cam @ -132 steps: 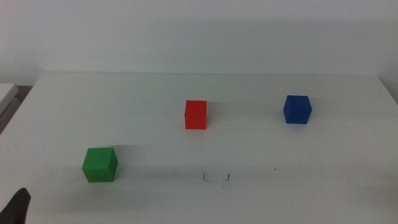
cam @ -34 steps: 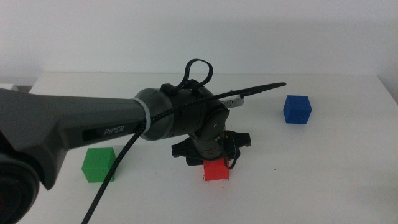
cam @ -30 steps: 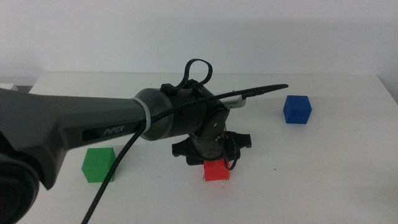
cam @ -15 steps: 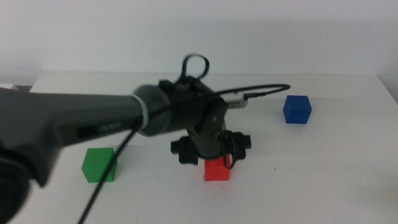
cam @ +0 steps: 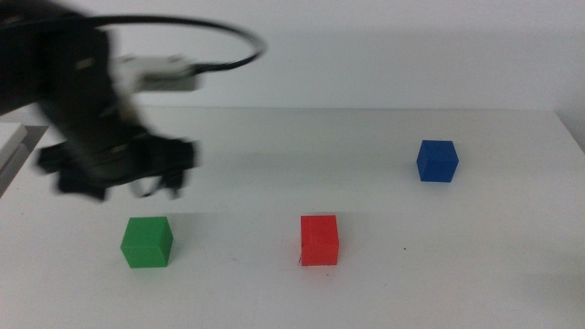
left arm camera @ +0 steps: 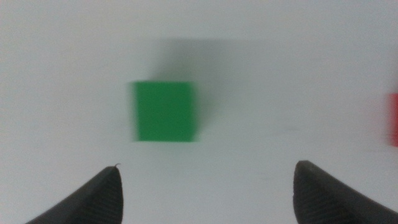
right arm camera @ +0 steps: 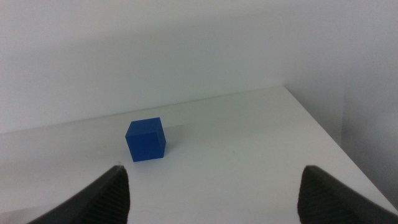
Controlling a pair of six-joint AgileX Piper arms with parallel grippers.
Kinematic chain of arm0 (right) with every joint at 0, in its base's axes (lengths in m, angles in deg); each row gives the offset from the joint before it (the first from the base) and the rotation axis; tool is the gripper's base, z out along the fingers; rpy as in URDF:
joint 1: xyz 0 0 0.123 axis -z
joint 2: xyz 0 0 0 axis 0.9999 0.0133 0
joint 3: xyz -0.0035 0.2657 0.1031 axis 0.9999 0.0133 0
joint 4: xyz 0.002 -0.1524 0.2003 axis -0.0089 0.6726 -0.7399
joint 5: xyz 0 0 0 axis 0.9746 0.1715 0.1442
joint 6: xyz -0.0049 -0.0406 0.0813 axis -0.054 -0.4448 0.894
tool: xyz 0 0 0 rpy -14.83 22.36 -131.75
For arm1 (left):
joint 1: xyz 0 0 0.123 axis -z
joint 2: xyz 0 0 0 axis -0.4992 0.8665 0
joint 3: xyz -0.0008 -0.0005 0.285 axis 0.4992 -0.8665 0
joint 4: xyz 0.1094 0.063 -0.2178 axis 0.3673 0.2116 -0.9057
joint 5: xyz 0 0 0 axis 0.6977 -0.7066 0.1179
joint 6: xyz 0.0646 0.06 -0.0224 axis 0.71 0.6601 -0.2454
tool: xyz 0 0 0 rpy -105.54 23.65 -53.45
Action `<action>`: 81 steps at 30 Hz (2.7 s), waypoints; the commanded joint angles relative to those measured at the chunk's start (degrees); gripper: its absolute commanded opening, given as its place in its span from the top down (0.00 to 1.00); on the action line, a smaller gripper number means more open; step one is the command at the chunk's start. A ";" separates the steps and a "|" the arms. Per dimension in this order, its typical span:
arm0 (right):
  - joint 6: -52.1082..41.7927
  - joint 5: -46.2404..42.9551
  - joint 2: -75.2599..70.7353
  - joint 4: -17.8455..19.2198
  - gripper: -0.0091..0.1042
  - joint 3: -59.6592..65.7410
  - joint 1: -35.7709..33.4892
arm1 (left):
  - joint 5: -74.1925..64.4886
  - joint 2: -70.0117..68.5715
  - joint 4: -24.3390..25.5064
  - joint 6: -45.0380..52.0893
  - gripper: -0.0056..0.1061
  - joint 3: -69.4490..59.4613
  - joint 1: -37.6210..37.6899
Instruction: Stack red cubes first, then green, then blue cubes in a specific spot.
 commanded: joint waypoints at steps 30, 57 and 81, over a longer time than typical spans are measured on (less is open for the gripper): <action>-0.28 -0.72 -0.18 0.30 0.10 0.20 0.37 | 19.14 15.98 -20.12 18.46 0.72 -8.26 -13.36; -0.28 -0.72 -0.18 0.30 0.10 0.20 0.37 | 3.74 32.16 -5.28 -17.02 0.86 26.39 19.68; -0.28 -0.72 -0.18 0.30 0.10 0.20 0.37 | -0.40 31.19 -4.53 -15.69 0.11 26.39 19.68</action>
